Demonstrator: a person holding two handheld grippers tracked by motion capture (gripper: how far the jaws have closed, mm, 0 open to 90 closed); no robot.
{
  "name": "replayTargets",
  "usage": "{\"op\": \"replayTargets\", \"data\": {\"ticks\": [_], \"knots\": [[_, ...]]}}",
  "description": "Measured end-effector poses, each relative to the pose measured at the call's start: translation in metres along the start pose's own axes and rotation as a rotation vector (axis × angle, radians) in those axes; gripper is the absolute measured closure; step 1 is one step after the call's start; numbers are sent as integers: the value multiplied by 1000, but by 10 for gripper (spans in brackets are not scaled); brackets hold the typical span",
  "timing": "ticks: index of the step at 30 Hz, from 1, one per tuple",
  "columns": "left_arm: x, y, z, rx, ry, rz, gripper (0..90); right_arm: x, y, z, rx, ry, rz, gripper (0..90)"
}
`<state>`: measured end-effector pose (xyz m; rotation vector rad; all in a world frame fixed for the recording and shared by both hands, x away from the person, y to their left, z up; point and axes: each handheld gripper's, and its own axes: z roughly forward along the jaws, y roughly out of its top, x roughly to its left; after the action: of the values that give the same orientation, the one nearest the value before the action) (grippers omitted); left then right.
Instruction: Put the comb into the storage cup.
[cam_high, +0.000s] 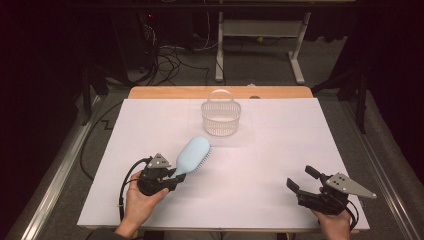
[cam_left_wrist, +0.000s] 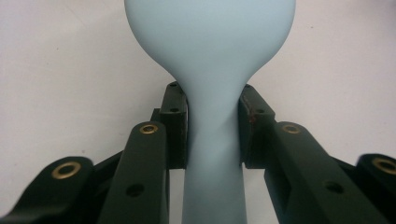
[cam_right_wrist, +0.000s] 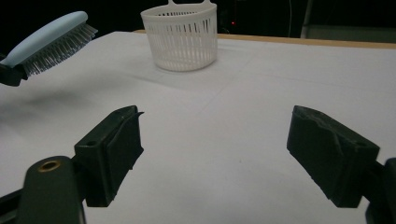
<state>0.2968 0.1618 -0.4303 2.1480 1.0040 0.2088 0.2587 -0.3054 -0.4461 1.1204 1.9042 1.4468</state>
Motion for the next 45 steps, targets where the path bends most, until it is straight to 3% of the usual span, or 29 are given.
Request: {"op": "replayTargets", "data": {"ticks": [20, 30, 45], "knots": [[-24, -4, 2, -9, -36, 78, 690, 17, 5, 11, -6, 75, 4, 183], [-29, -4, 4, -15, -49, 86, 690, 25, 6, 16, -7, 108, -4, 183], [-36, -4, 7, -18, -63, 96, 690, 48, 8, 30, 12, 179, -34, 180]]}}
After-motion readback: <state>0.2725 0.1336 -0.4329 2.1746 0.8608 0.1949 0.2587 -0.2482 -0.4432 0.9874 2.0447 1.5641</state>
